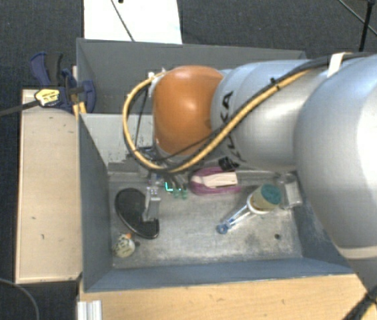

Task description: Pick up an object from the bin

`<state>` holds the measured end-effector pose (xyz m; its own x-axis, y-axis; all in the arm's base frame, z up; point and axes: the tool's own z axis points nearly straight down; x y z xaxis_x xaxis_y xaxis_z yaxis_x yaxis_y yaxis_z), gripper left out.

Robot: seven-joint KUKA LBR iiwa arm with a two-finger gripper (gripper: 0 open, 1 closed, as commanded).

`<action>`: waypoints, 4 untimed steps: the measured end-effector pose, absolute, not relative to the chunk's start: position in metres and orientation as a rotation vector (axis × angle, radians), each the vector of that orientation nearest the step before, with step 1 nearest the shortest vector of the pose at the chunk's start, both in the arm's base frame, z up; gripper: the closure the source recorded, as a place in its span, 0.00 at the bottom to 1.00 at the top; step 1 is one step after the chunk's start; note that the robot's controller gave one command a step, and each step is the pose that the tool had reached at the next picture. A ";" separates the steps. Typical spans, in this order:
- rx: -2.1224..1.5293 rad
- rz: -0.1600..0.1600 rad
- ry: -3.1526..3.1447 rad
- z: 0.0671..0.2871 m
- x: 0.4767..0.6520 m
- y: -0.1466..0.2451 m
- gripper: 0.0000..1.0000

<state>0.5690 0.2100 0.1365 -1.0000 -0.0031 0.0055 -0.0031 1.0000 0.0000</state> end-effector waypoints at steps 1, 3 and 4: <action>0.168 0.004 -3.130 0.071 0.571 0.211 0.00; 1.445 0.001 -2.798 0.074 0.568 0.235 0.00; 1.436 -0.003 -2.808 0.075 0.568 0.236 1.00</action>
Offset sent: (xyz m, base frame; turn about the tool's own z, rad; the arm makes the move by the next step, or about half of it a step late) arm 0.0016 0.0011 -0.0665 -0.1032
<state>0.5683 0.2356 0.0747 -0.5853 -0.8108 -0.0123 -0.8108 0.5853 -0.0040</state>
